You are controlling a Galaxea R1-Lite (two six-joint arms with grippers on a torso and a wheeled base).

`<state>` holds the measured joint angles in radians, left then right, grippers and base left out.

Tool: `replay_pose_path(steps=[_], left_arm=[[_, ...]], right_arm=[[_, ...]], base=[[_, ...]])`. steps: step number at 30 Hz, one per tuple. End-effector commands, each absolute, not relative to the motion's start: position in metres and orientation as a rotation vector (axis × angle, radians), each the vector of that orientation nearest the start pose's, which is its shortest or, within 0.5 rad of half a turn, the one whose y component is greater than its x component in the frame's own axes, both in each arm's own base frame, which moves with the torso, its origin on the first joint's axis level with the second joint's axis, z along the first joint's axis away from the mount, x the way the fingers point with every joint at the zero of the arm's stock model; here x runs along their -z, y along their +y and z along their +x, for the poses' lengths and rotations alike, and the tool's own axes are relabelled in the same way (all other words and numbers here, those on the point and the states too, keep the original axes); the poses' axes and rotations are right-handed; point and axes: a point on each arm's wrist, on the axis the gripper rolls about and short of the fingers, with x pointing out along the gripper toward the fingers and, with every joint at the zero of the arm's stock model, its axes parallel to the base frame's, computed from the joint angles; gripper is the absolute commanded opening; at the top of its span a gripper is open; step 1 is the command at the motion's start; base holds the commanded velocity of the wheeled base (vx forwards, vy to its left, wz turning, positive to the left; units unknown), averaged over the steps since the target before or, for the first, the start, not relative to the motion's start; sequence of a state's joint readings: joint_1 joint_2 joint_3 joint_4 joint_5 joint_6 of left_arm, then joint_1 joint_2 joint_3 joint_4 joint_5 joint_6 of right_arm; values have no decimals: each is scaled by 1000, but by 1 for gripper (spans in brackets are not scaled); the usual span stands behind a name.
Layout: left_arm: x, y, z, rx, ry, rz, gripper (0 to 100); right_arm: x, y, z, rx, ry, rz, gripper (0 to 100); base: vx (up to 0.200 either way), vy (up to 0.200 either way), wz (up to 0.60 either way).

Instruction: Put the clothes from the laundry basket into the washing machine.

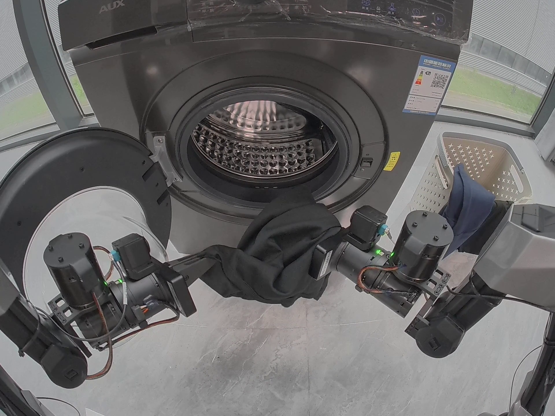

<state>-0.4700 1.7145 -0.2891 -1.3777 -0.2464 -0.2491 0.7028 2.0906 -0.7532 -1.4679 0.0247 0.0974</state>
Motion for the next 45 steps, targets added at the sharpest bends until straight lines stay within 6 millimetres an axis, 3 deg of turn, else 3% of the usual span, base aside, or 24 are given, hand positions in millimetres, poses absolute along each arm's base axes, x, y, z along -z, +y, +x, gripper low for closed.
replay_pose_path(steps=[1, 5, 6, 18, 24, 27, 31, 32, 37, 45], left_arm=[[-90, -119, 223, 715, 260, -222, 0], [-77, -119, 223, 721, 284, -219, 0], [-76, -120, 222, 723, 292, -216, 100], [-58, -128, 184, 815, 428, -160, 100], [-48, -128, 177, 835, 475, -112, 100], [-53, -135, 187, 832, 423, -116, 100], [-70, -147, 208, 839, 301, -144, 100], [-82, -155, 221, 841, 223, -163, 100], [-95, -166, 238, 837, 135, -179, 100], [-81, -177, 252, 847, 155, -171, 100]], right_arm=[[-136, 244, 271, -758, -136, 164, 0], [-137, 245, 271, -760, -136, 164, 0], [-136, 244, 272, -757, -135, 164, 0], [-146, 241, 284, -729, -176, 173, 0], [-149, 238, 290, -715, -192, 177, 0], [-144, 242, 285, -732, -175, 175, 0], [-141, 244, 281, -744, -159, 171, 0], [-138, 247, 278, -754, -145, 167, 0], [-125, 254, 275, -770, -112, 156, 0], [-122, 268, 264, -817, -95, 154, 0]], base=[[0, 0, 0], [0, 0, 0], [0, 0, 0], [0, 0, 0], [0, 0, 0], [0, 0, 0], [0, 0, 0], [0, 0, 0], [0, 0, 0], [0, 0, 0]])
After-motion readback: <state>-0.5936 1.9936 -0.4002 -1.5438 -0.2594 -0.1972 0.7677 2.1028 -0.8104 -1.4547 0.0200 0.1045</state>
